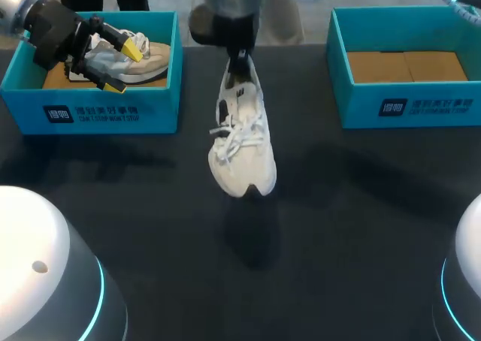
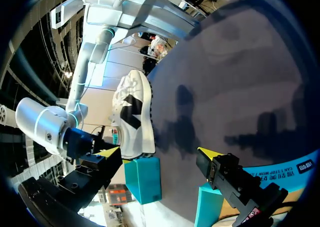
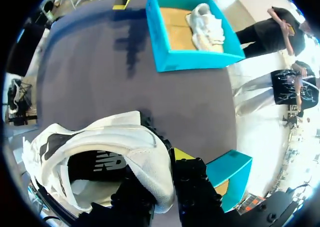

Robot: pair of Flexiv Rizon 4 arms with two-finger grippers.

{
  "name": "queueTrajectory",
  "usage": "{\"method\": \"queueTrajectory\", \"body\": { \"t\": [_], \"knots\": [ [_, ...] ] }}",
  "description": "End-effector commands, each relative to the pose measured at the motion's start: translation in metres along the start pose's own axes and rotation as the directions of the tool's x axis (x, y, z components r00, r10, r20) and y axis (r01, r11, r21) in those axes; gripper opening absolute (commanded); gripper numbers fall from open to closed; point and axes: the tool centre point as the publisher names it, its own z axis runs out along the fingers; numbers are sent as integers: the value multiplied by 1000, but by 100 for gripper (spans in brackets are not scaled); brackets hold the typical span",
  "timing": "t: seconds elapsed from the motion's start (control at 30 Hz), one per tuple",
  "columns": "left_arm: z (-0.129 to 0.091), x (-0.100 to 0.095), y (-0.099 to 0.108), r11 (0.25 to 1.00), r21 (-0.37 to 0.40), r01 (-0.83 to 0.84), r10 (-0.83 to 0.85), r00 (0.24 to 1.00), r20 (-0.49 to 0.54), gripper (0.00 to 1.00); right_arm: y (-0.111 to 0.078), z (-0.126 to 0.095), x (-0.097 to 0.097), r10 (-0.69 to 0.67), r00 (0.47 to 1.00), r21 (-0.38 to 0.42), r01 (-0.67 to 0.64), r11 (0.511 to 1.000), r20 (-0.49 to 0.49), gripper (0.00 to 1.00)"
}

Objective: Take the shoe out of the shoebox, open the shoe tongue, remove and reinsert the insole, then place the shoe into the shoebox

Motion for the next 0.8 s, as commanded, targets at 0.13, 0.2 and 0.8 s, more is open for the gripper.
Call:
{"method": "queueTrajectory", "body": {
  "t": [0.13,0.2,0.8],
  "knots": [
    [0,0,-1,1000,-2,-1,1,1000,-4,100,-6,-14,2,-1,1000,-7,1,1000,2,0],
    [0,0,-1,1000,-2,-1,1,1000,-4,100,-6,-14,2,-1,1000,-7,1,1000,2,0],
    [0,0,-1,1000,-2,-1,1,1000,-4,100,-67,-3,-48,4,996,83,-11,997,90,0]
  ]
}}
